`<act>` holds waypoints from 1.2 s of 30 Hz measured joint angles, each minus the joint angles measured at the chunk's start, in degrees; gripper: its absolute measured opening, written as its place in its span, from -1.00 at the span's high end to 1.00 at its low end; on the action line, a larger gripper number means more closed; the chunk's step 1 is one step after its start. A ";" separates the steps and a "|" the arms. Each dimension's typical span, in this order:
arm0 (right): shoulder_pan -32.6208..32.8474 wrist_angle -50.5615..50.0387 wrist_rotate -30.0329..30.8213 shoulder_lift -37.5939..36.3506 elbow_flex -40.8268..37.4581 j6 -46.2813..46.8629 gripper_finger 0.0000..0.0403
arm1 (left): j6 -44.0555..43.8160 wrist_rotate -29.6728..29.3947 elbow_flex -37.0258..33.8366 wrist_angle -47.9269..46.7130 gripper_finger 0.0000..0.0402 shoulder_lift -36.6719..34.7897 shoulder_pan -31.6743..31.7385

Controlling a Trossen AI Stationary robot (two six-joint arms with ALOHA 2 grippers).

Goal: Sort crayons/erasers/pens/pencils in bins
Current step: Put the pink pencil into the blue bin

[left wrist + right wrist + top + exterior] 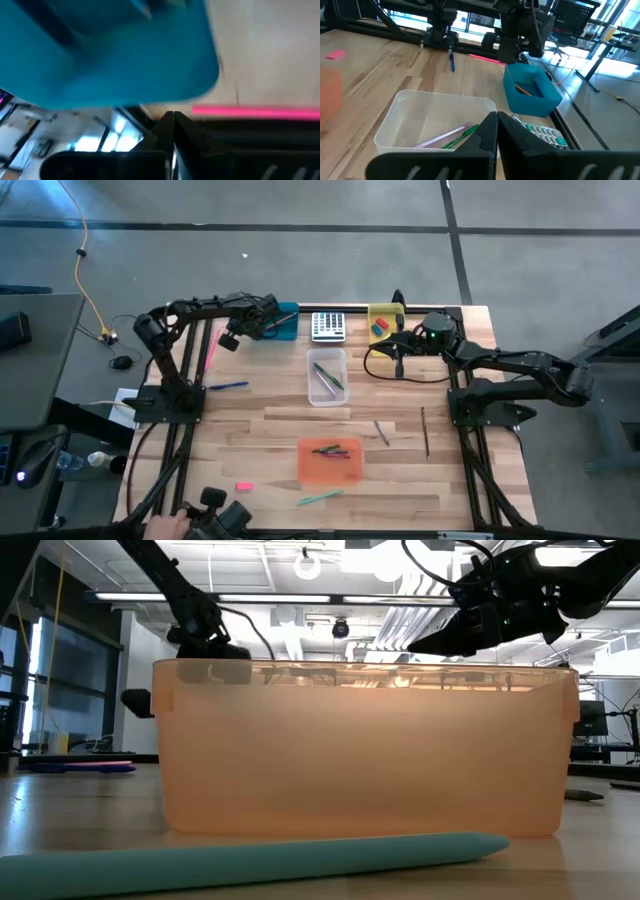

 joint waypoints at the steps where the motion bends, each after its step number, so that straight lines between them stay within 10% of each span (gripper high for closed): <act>1: 0.02 0.00 0.00 0.00 0.00 0.00 1.00 | -0.61 1.66 0.37 0.53 1.00 -0.30 -0.23; 15: 0.02 0.02 -0.02 0.00 0.00 -0.13 1.00 | -29.66 14.22 12.28 -5.74 1.00 -3.11 5.55; 36: 0.02 1.86 -0.02 -0.02 0.00 1.76 1.00 | -62.91 3.31 17.01 -24.76 1.00 11.25 9.71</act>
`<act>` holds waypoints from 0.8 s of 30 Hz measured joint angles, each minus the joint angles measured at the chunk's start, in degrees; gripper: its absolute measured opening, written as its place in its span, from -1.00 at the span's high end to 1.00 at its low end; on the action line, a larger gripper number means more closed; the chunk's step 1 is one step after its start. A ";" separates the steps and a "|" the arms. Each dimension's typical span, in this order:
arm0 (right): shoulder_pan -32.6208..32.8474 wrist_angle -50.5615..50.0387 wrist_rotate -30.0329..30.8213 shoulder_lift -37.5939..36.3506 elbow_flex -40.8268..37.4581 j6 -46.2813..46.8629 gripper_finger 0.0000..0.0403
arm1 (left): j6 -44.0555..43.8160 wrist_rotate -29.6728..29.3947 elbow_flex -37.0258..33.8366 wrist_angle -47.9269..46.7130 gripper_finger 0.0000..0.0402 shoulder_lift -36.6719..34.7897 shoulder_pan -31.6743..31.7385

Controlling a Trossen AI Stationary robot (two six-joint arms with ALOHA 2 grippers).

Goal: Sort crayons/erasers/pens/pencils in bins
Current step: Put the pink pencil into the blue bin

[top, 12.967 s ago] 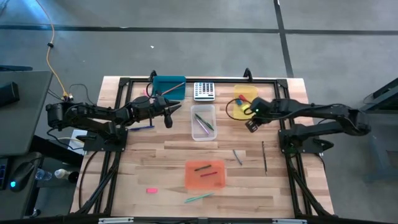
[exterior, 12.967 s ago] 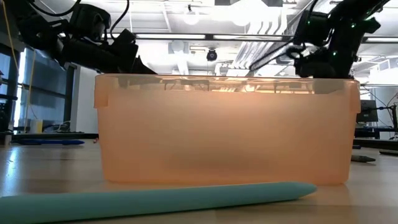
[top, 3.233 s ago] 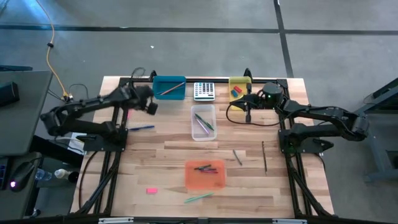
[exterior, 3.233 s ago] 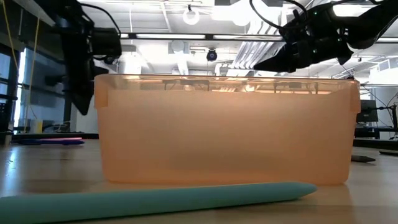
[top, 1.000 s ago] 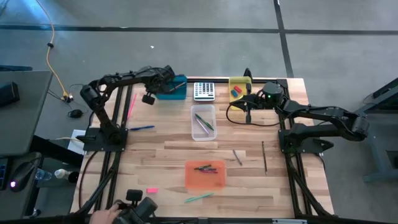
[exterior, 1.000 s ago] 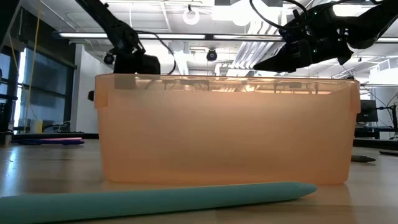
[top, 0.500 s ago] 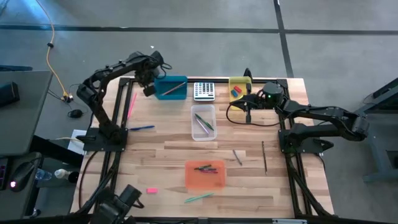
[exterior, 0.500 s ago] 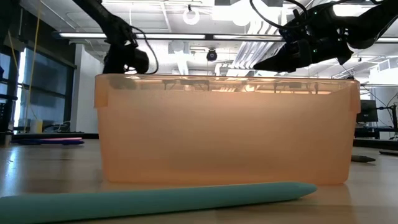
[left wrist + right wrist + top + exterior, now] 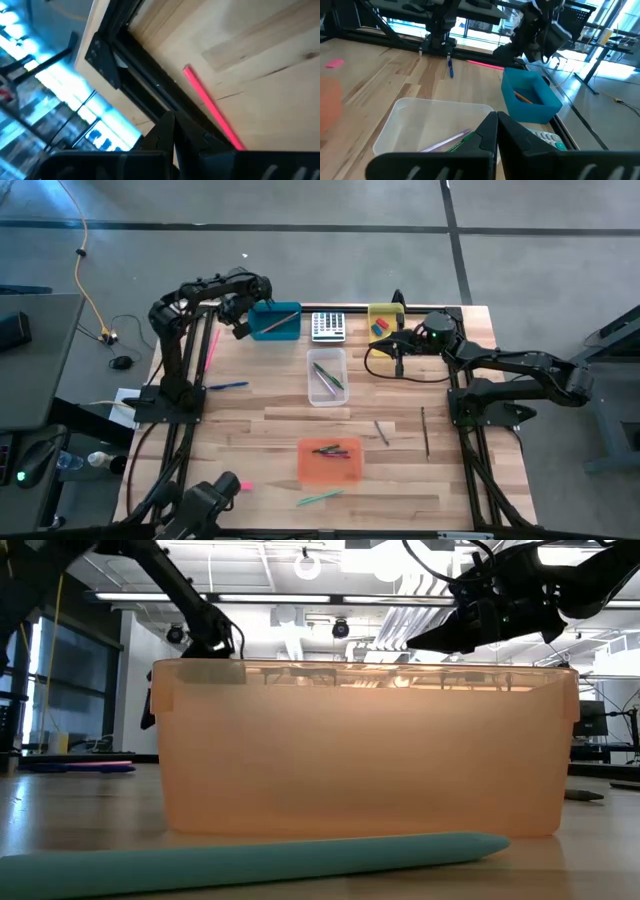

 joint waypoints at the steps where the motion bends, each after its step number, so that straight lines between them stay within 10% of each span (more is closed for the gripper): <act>1: 0.00 0.00 0.00 0.00 0.00 -0.01 1.00 | -1.09 -0.77 0.53 -0.85 1.00 0.97 -0.04; 8: 0.01 -0.04 0.00 0.00 -0.02 -0.01 1.00 | -2.80 -2.37 0.59 -3.07 1.00 3.32 -0.20; 24: 0.01 -0.58 0.00 0.00 -0.03 -0.02 1.00 | 33.85 -5.14 -1.52 -3.20 1.00 -5.43 -2.92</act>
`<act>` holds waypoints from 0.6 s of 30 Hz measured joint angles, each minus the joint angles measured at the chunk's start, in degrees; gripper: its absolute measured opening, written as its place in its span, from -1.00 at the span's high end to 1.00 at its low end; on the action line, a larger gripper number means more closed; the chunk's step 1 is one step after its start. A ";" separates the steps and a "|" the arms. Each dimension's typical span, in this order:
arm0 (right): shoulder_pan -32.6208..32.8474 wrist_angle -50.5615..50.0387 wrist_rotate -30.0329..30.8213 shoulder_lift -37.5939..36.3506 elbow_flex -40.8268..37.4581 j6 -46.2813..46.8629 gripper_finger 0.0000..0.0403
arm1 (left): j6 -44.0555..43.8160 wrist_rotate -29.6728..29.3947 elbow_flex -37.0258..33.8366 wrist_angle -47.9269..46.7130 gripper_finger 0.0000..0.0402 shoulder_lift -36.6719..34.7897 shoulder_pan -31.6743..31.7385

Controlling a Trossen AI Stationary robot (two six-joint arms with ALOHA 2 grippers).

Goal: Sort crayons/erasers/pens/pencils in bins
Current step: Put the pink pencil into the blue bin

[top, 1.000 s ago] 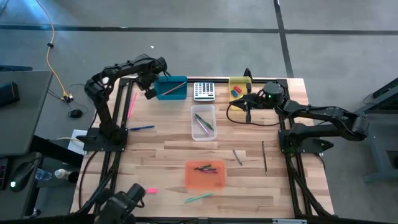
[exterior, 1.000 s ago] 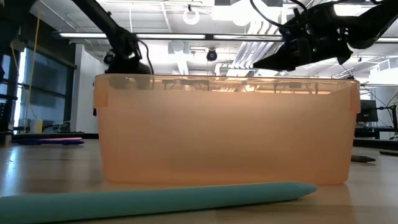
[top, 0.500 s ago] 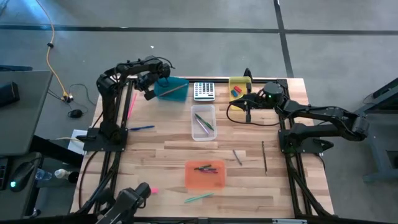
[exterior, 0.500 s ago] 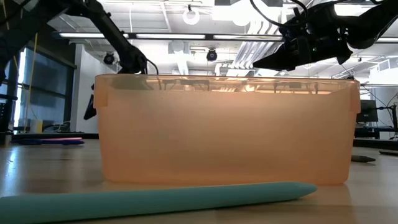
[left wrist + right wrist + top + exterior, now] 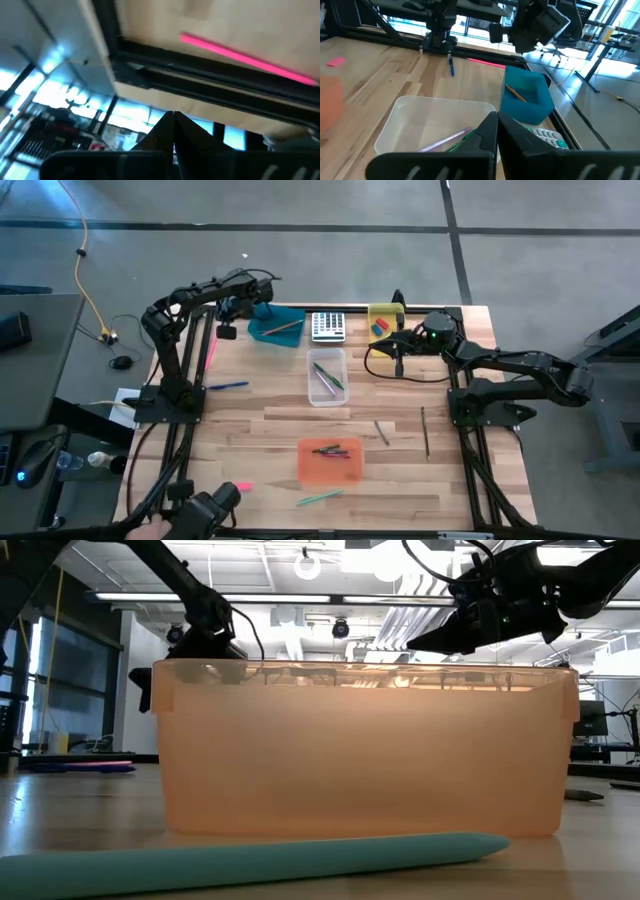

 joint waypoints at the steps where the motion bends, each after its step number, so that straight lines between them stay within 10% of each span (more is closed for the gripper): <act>1: 0.00 -0.01 0.00 0.00 -0.01 -0.05 1.00 | 0.77 0.95 -0.54 -0.33 1.00 -0.13 -0.40; 5: 0.00 -0.06 0.00 0.00 -0.01 -0.22 1.00 | -0.68 4.29 -5.27 -1.09 1.00 -0.87 -3.49; 18: 0.00 -0.36 0.00 0.00 -0.01 -0.44 1.00 | -46.63 13.29 -25.52 0.74 1.00 -0.80 -10.92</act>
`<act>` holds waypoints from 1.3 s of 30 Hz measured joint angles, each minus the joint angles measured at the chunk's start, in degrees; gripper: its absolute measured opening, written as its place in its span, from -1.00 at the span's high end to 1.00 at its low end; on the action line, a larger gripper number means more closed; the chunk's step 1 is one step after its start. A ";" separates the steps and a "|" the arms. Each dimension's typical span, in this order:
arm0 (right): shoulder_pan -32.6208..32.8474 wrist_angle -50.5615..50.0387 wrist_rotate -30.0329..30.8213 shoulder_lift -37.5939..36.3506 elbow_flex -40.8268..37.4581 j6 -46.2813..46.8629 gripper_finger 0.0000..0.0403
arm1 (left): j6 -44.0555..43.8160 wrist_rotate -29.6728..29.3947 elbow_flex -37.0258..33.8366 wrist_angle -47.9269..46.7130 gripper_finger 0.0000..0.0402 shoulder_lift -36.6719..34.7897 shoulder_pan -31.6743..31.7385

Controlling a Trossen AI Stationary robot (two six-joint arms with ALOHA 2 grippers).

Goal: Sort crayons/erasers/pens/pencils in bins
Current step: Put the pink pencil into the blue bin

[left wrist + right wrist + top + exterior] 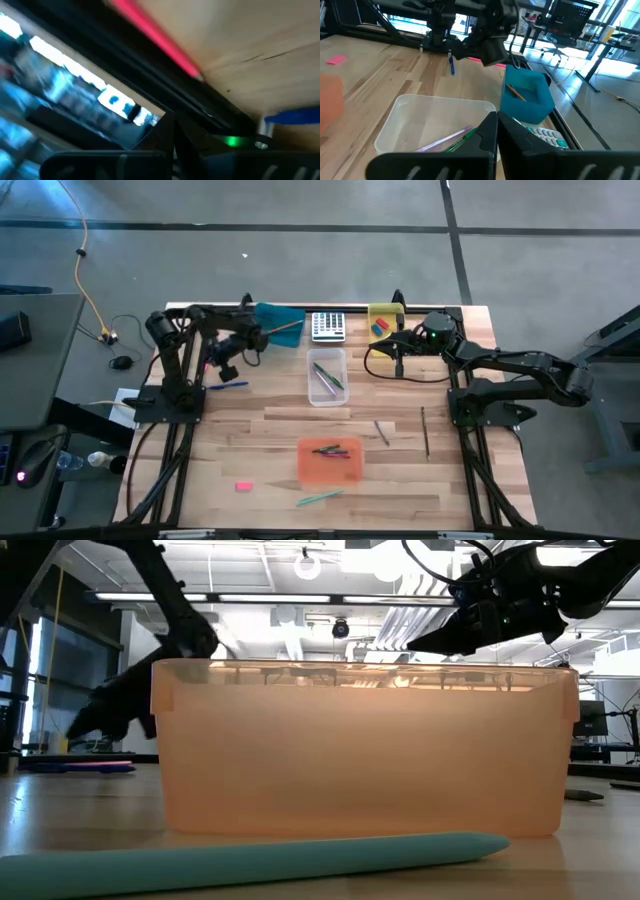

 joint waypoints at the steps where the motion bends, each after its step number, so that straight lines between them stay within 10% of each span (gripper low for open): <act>1: -0.02 0.01 0.00 0.00 0.00 0.00 1.00 | -2.28 0.22 -1.36 0.72 1.00 0.00 0.08; 12: 0.00 0.39 0.00 0.00 0.00 0.00 1.00 | -14.70 0.09 -5.13 16.79 1.00 -0.45 1.43; 21: 0.00 0.39 0.00 0.00 0.00 0.20 1.00 | -27.14 -12.53 -4.99 14.43 0.99 -0.44 1.53; 39: 0.00 1.10 -2.89 0.02 0.00 0.46 1.00 | -25.54 -13.21 -7.81 20.57 0.95 -1.32 2.96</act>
